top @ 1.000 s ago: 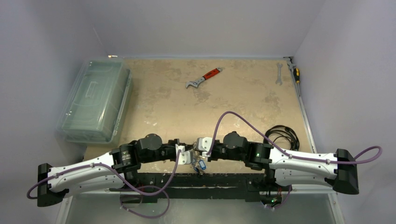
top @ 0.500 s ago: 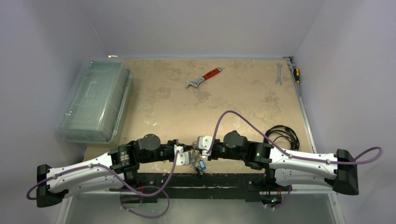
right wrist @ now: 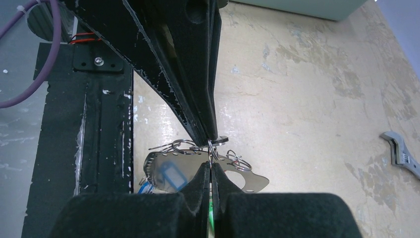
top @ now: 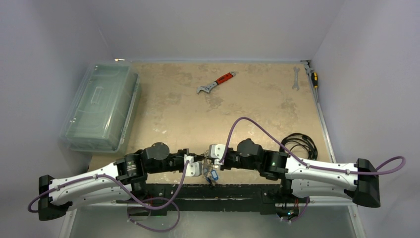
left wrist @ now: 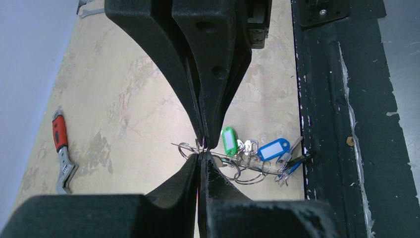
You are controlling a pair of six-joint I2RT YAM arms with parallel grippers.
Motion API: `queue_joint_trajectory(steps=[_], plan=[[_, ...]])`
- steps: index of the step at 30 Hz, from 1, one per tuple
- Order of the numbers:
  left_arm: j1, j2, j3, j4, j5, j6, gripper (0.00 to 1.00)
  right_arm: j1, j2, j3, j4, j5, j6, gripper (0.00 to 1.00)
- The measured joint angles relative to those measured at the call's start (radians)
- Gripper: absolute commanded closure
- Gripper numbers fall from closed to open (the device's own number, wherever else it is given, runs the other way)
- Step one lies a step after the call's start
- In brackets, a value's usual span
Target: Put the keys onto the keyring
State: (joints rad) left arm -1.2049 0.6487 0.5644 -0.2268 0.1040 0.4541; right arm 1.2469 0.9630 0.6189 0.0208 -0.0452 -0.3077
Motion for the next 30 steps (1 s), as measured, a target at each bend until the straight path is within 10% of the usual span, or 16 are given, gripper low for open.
queue_joint_trajectory(steps=[30], plan=[[-0.002,0.024,-0.002,-0.009,0.000,0.001,1.00,-0.012,0.020,0.060,-0.108,-0.035,-0.006,1.00]])
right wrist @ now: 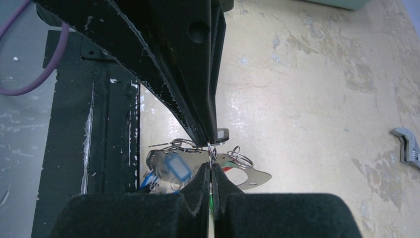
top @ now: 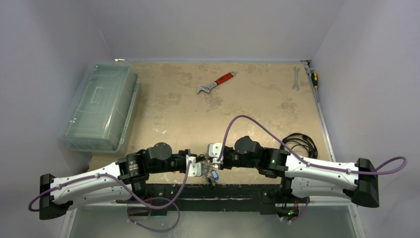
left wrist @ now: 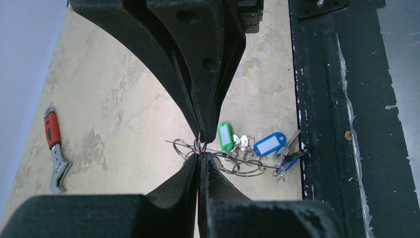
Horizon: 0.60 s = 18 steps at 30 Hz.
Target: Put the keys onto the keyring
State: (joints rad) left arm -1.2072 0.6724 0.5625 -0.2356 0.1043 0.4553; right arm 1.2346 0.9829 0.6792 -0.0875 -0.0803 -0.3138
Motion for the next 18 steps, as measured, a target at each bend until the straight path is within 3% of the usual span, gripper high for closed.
queue_joint_trajectory(steps=[18], plan=[[-0.005,-0.009,-0.004,-0.012,-0.014,0.000,1.00,0.000,0.003,0.027,-0.055,-0.003,-0.014,1.00]])
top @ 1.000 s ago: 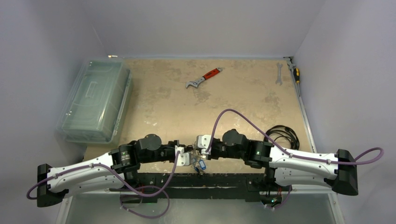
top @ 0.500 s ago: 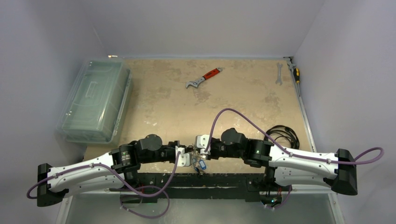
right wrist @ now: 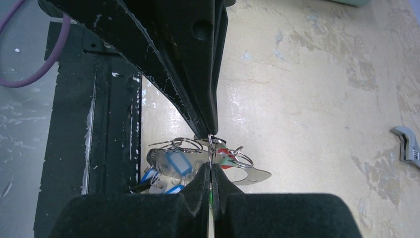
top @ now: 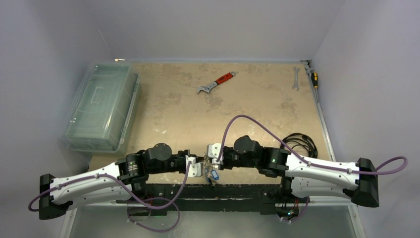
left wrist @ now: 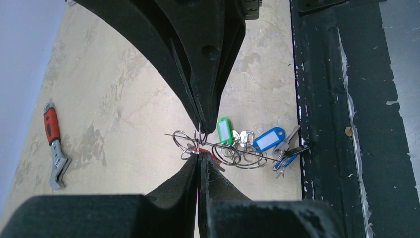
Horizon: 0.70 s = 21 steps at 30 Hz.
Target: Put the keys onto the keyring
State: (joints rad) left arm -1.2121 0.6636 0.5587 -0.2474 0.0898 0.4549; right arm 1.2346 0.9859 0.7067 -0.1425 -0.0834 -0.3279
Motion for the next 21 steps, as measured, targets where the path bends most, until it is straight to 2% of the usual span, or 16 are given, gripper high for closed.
queue_joint_trajectory(steps=[7,10,11,13,16,21], plan=[[0.000,0.000,-0.001,-0.004,-0.006,0.000,0.98,0.000,-0.005,0.001,-0.007,-0.003,-0.006,1.00],[-0.002,-0.001,-0.001,-0.002,-0.017,-0.008,0.59,0.000,-0.005,0.001,-0.009,-0.006,-0.007,1.00],[-0.002,-0.002,-0.001,-0.001,-0.026,-0.012,0.52,0.000,-0.005,0.001,-0.010,-0.006,-0.007,1.00],[-0.002,-0.006,-0.001,0.001,-0.051,-0.028,0.44,0.000,-0.005,0.002,-0.011,-0.006,-0.007,1.00],[-0.002,-0.019,-0.002,0.007,-0.110,-0.044,0.41,0.000,-0.005,0.002,-0.010,-0.006,-0.008,1.00],[-0.002,-0.040,-0.001,0.017,-0.170,-0.054,0.42,0.000,-0.005,0.002,-0.008,-0.006,-0.010,1.00]])
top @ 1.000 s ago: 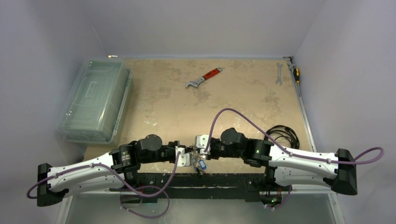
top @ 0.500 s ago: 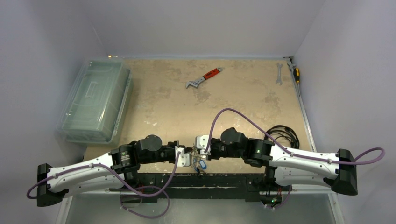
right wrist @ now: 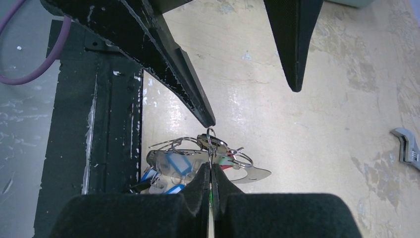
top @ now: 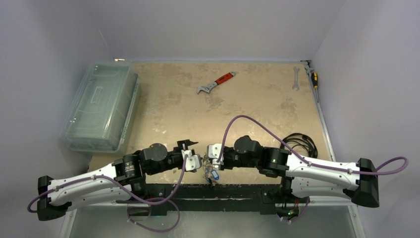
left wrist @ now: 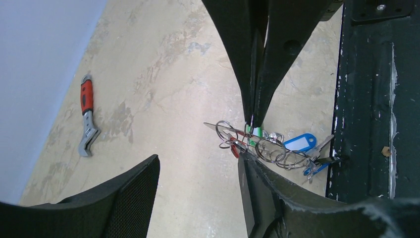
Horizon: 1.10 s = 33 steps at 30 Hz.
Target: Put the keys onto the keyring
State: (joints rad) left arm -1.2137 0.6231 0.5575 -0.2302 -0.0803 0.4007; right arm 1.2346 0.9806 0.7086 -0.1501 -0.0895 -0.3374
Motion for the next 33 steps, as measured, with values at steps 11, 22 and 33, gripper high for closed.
queue_joint_trajectory(steps=[11,22,33], plan=[[0.000,0.046,0.106,-0.045,0.078,0.003,0.47,0.000,-0.057,0.000,0.018,0.001,-0.021,1.00],[0.000,0.071,0.203,-0.040,0.146,0.010,0.57,0.000,-0.130,0.005,0.042,0.020,-0.039,1.00],[0.000,0.098,0.200,0.037,0.186,-0.019,0.71,0.000,-0.230,0.005,0.117,0.031,-0.038,1.00]])
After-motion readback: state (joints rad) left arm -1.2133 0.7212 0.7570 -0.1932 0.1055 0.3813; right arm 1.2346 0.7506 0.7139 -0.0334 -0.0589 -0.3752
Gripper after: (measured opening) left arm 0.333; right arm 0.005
